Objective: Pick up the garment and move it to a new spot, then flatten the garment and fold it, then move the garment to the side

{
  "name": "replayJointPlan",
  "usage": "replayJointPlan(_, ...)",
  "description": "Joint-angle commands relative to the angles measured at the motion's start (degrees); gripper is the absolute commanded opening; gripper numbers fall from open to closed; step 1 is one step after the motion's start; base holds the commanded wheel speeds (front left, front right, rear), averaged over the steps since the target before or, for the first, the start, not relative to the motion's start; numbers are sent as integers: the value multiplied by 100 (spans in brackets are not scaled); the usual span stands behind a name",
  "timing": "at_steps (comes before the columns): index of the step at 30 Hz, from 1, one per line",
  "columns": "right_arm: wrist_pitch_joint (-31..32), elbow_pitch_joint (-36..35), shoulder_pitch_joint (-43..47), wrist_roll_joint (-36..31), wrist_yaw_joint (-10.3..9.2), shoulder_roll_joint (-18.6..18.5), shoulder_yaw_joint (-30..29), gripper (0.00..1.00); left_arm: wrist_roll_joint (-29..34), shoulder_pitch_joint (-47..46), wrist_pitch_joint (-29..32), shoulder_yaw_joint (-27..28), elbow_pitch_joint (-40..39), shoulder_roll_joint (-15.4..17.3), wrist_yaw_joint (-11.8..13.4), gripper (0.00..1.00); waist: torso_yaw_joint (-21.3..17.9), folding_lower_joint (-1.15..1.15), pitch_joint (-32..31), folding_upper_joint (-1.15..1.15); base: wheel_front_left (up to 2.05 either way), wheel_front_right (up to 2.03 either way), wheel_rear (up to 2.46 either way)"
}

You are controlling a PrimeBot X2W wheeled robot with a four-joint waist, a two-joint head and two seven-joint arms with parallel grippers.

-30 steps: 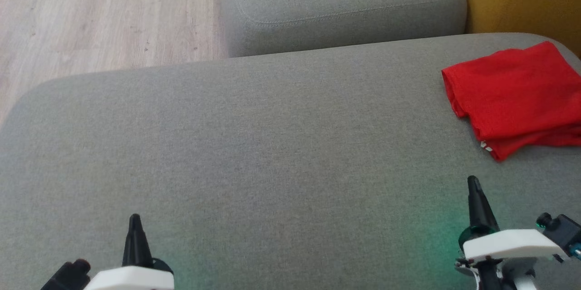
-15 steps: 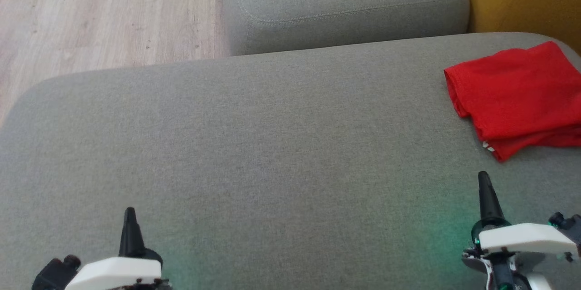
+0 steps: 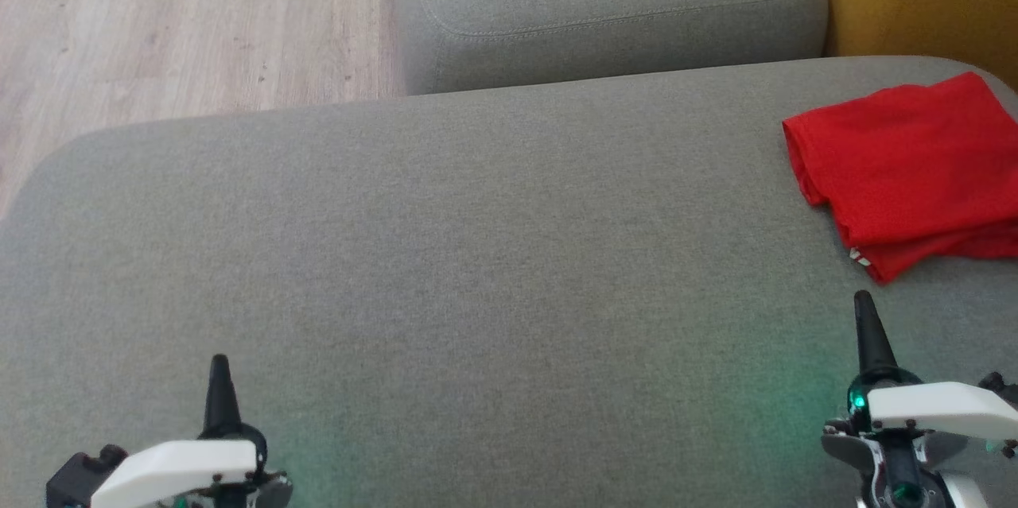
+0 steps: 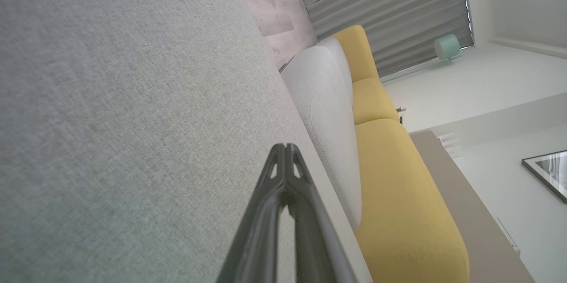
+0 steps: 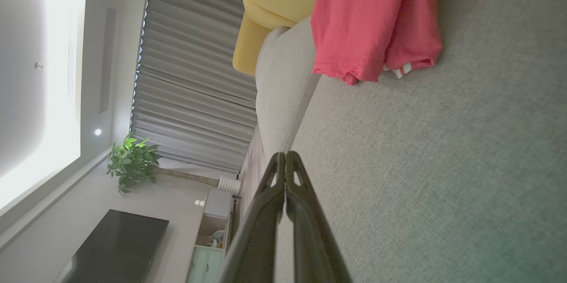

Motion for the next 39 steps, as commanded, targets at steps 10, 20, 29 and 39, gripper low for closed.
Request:
replayJointPlan(10,194,-242,-384,699,-4,-11,-90,0,-714,-466,175,318,-69,82,-183,0,21,0,16,0,0,0,0)
replayJointPlan(20,364,-261,-451,1331,-4,9,-244,0,-1379,-607,348,464,11,77,-323,0,43,0,32,0,0,0,0)
replayJointPlan(29,518,-279,-512,1896,-4,28,-384,0,-1973,-733,505,598,82,70,-449,0,63,0,47,0,0,0,0)
replayJointPlan(39,581,-283,-533,2069,-4,45,-445,0,-2151,-776,572,661,107,54,-490,0,70,0,52,0,0,0,0)
